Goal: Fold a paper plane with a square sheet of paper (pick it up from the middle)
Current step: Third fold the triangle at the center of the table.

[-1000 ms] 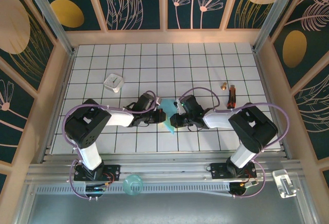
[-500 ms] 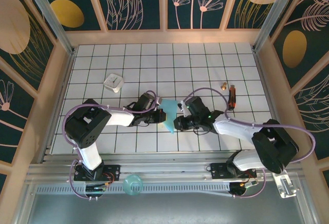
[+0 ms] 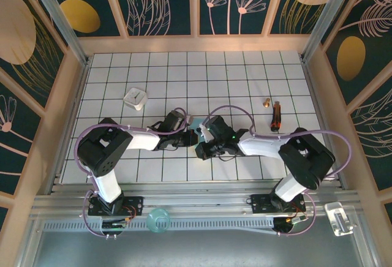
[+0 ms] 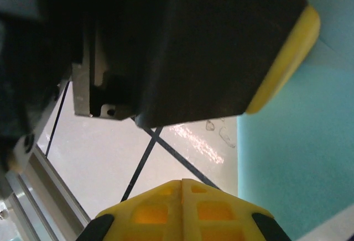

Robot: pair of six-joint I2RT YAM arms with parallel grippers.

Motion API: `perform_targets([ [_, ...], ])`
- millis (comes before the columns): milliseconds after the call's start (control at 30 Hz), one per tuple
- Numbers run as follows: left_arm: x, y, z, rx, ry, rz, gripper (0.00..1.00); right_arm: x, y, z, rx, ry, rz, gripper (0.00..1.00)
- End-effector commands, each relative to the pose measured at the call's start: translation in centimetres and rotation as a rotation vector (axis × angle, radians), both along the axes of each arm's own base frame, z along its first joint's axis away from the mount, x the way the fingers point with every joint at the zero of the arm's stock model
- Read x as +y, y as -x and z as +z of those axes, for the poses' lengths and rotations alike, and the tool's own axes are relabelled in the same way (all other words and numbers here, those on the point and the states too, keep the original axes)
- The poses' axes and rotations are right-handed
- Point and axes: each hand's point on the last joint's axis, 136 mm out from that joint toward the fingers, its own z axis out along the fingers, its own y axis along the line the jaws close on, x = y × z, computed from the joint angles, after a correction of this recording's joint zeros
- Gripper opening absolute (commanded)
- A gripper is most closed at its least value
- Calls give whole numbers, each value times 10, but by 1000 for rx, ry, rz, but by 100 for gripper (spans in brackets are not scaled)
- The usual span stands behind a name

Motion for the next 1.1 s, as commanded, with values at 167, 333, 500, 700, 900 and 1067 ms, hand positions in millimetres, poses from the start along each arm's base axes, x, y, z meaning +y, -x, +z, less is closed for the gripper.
perform_targets([
  [167,41,19,-55,106,-217,33,0,-15,-4,-19,8,81,1,5],
  [333,40,20,-55,105,-217,28,0,-18,-4,-22,11,86,-2,5],
  [500,40,20,-55,105,-218,25,0,-24,-1,-30,22,109,-3,5],
  [700,40,18,-53,98,-220,23,0,-33,5,-41,39,143,-9,4],
  [900,40,18,-53,96,-226,22,0,-41,13,-47,66,162,-11,3],
  [1067,40,16,-51,88,-233,22,0,-49,27,-50,98,175,-14,1],
])
